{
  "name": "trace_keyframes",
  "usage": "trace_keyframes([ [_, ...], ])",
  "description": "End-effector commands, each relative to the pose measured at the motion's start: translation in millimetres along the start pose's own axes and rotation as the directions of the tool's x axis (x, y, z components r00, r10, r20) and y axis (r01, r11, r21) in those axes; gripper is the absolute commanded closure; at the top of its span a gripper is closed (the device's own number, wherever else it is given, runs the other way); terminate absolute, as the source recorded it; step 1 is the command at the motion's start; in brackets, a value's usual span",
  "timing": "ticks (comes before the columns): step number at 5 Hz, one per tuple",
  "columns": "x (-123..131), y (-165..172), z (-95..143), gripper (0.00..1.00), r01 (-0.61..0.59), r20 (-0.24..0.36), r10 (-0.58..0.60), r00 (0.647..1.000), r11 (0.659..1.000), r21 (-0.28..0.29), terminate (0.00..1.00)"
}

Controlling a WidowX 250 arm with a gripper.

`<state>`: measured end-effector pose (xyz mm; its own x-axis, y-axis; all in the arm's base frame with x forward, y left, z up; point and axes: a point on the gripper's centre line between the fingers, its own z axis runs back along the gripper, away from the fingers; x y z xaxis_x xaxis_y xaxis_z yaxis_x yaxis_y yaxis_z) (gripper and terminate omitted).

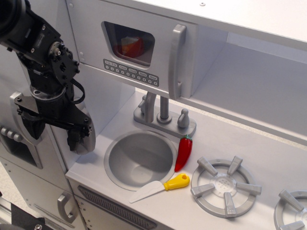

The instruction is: Open microwave

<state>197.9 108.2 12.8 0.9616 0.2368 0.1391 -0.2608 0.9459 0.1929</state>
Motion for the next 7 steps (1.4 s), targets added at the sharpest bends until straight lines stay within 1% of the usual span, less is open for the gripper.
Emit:
trace_keyframes([
  [1, 0, 0, 0, 0.00, 0.000, 0.000, 0.000, 1.000, 1.000, 0.000, 0.00],
  [2, 18, -31, 20, 0.00, 0.012, 0.012, -0.011, 1.000, 0.997, -0.078, 0.00],
  [3, 33, -64, 52, 0.00, 0.035, 0.038, -0.029, 0.999, 0.986, -0.166, 0.00],
  [4, 43, -91, 83, 0.00, 0.038, 0.057, -0.025, 0.998, 0.970, -0.240, 0.00],
  [5, 51, -106, 112, 0.00, 0.054, 0.114, -0.021, 0.993, 0.954, -0.294, 0.00],
  [6, 70, -111, 126, 0.00, 0.041, 0.175, 0.015, 0.984, 0.949, -0.312, 0.00],
  [7, 87, -115, 126, 0.00, 0.020, 0.205, 0.044, 0.978, 0.954, -0.299, 0.00],
])
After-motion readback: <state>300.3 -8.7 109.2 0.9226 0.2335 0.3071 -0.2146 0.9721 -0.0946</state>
